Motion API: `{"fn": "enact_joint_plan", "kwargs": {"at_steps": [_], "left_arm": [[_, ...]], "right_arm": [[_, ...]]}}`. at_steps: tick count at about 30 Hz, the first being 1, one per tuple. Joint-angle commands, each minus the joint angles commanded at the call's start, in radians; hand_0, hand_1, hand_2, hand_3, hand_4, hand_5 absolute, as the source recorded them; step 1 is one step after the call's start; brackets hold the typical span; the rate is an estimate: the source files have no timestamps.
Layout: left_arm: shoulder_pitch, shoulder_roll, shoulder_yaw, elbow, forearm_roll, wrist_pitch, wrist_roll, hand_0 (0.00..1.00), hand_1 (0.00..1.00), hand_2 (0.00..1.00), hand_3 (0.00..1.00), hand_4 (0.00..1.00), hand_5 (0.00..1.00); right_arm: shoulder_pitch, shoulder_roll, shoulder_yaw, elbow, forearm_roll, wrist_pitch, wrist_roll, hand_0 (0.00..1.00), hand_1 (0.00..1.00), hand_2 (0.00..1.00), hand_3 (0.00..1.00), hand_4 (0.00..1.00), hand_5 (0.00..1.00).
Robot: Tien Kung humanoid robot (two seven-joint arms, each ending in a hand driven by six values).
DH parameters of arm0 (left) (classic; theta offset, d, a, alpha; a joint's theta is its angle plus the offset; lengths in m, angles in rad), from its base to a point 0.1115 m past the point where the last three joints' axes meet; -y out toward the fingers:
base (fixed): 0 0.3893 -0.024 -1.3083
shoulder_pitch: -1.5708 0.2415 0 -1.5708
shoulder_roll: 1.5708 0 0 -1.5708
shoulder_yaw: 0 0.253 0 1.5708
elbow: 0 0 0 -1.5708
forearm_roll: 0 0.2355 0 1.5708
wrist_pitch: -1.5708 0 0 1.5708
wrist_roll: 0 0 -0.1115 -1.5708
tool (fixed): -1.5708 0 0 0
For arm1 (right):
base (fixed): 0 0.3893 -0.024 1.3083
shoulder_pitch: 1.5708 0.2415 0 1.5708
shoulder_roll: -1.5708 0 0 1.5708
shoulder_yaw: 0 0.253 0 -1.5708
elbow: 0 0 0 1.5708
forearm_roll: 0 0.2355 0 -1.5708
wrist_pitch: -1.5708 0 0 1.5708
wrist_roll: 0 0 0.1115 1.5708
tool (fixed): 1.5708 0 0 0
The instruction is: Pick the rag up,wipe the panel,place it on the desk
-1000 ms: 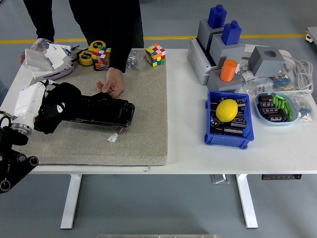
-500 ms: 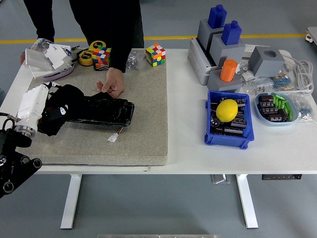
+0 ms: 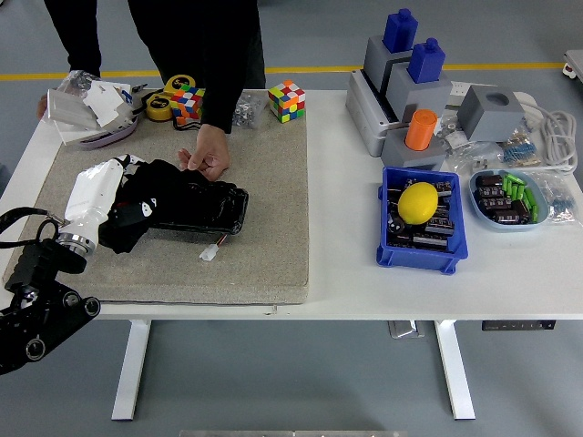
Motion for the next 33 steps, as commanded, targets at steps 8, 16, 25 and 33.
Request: {"fn": "enact_joint_plan", "kwargs": {"at_steps": [8, 16, 25, 33], "left_arm": [[-0.024, -0.007, 0.052, -0.034, 0.005, 0.0, 0.012, 0.172, 0.097, 0.344, 0.638, 0.554, 0.038], [-0.047, -0.01, 0.097, -0.078, 0.019, 0.0, 0.024, 0.172, 0.097, 0.344, 0.638, 0.553, 0.037], [-0.069, -0.011, 0.145, -0.117, 0.03, 0.0, 0.034, 0.172, 0.096, 0.344, 0.638, 0.554, 0.036], [-0.078, -0.016, 0.175, -0.148, 0.039, 0.0, 0.043, 0.173, 0.096, 0.344, 0.638, 0.555, 0.036]], "right_arm": [[0.003, -0.001, 0.001, -0.001, 0.002, 0.001, 0.0, 0.713, 0.614, 0.673, 0.61, 0.998, 0.596], [0.004, -0.004, -0.003, -0.002, 0.003, 0.004, -0.002, 0.713, 0.613, 0.673, 0.61, 0.998, 0.595], [0.007, -0.005, -0.003, -0.002, 0.005, 0.003, -0.001, 0.713, 0.613, 0.672, 0.609, 0.998, 0.593], [0.007, -0.006, -0.006, -0.002, 0.004, 0.004, -0.002, 0.713, 0.613, 0.672, 0.61, 0.998, 0.593]]}}
